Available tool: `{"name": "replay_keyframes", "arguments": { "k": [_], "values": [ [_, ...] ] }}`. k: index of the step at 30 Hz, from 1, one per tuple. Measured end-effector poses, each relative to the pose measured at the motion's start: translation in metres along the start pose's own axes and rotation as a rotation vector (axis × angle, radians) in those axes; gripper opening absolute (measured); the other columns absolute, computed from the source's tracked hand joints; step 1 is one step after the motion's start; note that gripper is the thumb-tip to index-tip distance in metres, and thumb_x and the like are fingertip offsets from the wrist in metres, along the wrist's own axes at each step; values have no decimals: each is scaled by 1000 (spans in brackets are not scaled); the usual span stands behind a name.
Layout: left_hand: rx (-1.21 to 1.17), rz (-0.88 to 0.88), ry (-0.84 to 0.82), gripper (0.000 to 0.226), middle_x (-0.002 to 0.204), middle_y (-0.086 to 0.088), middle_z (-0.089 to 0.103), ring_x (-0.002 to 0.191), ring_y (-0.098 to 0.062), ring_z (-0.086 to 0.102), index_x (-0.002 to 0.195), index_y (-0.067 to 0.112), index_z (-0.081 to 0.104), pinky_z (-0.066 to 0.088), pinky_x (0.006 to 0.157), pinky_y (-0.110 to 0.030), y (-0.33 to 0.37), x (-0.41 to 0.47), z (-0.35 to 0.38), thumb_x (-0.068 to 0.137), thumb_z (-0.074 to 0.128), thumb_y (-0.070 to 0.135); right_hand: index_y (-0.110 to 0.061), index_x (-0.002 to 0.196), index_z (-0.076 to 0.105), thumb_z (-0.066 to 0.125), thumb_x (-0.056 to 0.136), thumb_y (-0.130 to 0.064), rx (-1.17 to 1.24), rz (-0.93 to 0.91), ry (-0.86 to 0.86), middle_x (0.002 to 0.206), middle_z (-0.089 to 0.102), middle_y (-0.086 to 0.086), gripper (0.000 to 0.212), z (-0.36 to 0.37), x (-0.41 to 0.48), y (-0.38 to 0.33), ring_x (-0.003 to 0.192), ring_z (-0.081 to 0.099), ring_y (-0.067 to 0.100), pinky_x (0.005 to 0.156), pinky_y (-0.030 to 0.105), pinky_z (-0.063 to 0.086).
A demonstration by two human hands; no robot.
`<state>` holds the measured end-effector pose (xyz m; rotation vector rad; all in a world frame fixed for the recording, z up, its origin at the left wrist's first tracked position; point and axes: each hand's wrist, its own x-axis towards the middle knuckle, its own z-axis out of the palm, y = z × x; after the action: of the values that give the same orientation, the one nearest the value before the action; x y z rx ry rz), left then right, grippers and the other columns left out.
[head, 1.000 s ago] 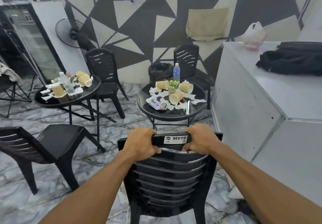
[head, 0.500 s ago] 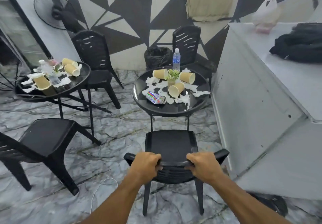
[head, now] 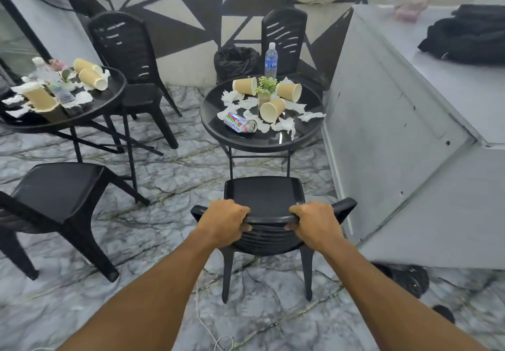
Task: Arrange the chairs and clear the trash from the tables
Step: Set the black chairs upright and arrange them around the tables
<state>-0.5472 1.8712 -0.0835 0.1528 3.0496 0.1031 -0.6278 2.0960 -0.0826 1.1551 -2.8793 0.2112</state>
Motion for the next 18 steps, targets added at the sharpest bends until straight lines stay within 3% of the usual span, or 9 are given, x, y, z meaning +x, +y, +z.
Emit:
{"name": "replay_keyframes", "arguments": {
  "k": [2, 6, 11, 14, 16, 18],
  "values": [
    [-21, -6, 2, 33, 63, 7, 47, 65, -19, 47, 73, 21, 47, 38, 60, -34, -3, 3, 3, 92, 64, 41, -22, 73, 54, 69, 82, -41, 16, 19, -6, 74, 67, 0, 26, 1, 1, 2, 76, 62, 23, 61, 32, 36],
    [-1, 59, -52, 28, 66, 5, 48, 72, -25, 59, 75, 23, 49, 41, 63, -35, 6, 17, 4, 93, 63, 41, -18, 78, 69, 76, 75, -41, 32, 58, 66, 70, 68, 2, 25, 10, -2, 16, 72, 63, 25, 62, 32, 41],
    [26, 11, -73, 24, 72, 1, 62, 74, -22, 60, 83, 17, 60, 45, 66, -36, -31, 11, -12, 92, 63, 40, -22, 65, 44, 74, 75, -48, 25, 10, 17, 60, 58, -1, 41, 12, 18, -11, 60, 57, 23, 51, 30, 35],
    [5, -3, -70, 25, 81, 0, 68, 79, -24, 64, 83, 20, 57, 47, 67, -35, -25, 2, -6, 91, 60, 43, -22, 55, 45, 87, 55, -47, -44, -53, 54, 48, 50, -7, 48, 15, 12, -10, 44, 51, 16, 39, 25, 29],
    [-19, -16, -91, 23, 86, 0, 68, 83, -26, 64, 83, 23, 50, 42, 67, -35, -13, -5, 0, 91, 58, 43, -24, 54, 49, 90, 49, -45, -104, -72, 64, 46, 49, -8, 46, 15, 5, -6, 41, 51, 13, 35, 26, 34],
    [-20, -37, -86, 23, 88, 0, 68, 85, -26, 64, 84, 25, 47, 40, 67, -35, -15, -5, -4, 92, 59, 43, -23, 61, 51, 82, 60, -48, -65, -39, 16, 54, 54, -6, 40, 8, 6, -11, 52, 57, 16, 42, 31, 45]
  ]
}}
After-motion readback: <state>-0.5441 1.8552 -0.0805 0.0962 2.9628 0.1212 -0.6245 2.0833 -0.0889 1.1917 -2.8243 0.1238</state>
